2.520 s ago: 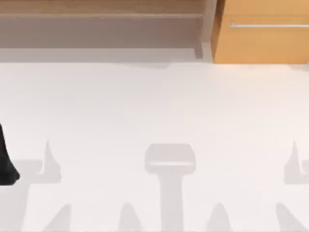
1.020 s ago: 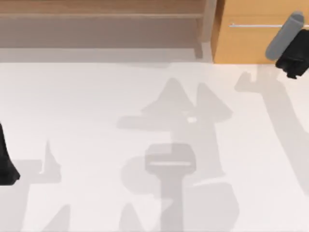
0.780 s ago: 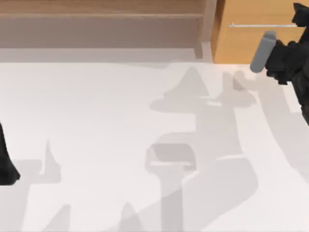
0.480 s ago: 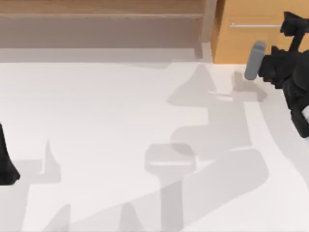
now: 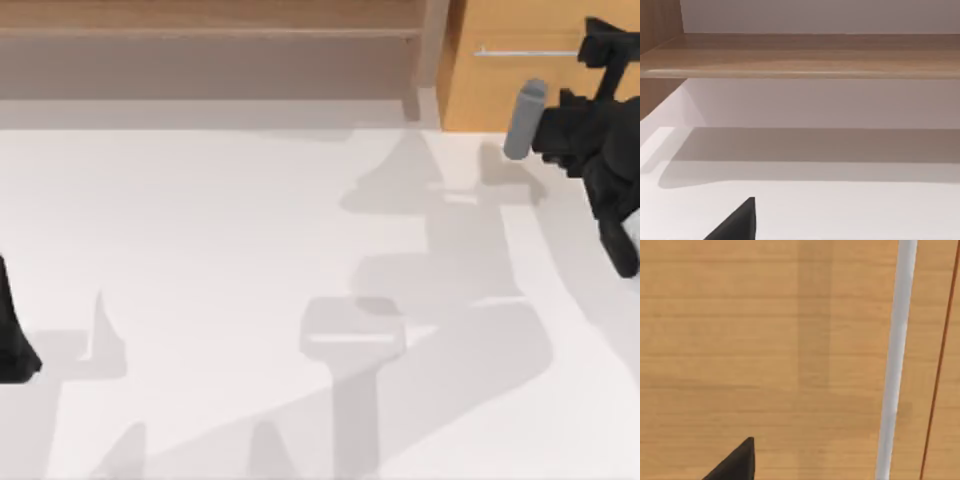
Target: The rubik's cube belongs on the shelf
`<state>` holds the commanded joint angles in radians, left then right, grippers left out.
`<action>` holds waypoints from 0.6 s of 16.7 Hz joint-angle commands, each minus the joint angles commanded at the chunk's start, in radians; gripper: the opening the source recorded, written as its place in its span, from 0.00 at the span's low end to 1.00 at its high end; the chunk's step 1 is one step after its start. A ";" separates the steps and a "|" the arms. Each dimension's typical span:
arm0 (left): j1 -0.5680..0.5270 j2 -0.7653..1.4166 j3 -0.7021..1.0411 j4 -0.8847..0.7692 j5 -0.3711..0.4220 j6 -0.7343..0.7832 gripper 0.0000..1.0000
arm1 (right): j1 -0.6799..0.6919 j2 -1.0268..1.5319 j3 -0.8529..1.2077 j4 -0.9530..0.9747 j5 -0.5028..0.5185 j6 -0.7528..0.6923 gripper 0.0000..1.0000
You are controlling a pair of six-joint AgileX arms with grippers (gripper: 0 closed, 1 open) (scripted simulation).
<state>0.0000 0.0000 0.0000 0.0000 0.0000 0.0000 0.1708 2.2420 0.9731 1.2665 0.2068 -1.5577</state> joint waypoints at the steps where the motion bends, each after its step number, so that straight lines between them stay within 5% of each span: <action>1: 0.000 0.000 0.000 0.000 0.000 0.000 1.00 | -0.001 0.010 0.021 -0.011 -0.002 0.000 1.00; 8: 0.000 0.000 0.000 0.000 0.000 0.000 1.00 | -0.007 0.040 0.088 -0.047 -0.007 -0.001 1.00; 10: 0.000 0.000 0.000 0.000 0.000 0.000 1.00 | -0.007 0.040 0.088 -0.047 -0.007 -0.001 0.85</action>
<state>0.0000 0.0000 0.0000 0.0000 0.0000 0.0000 0.1639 2.2825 1.0612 1.2192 0.2002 -1.5584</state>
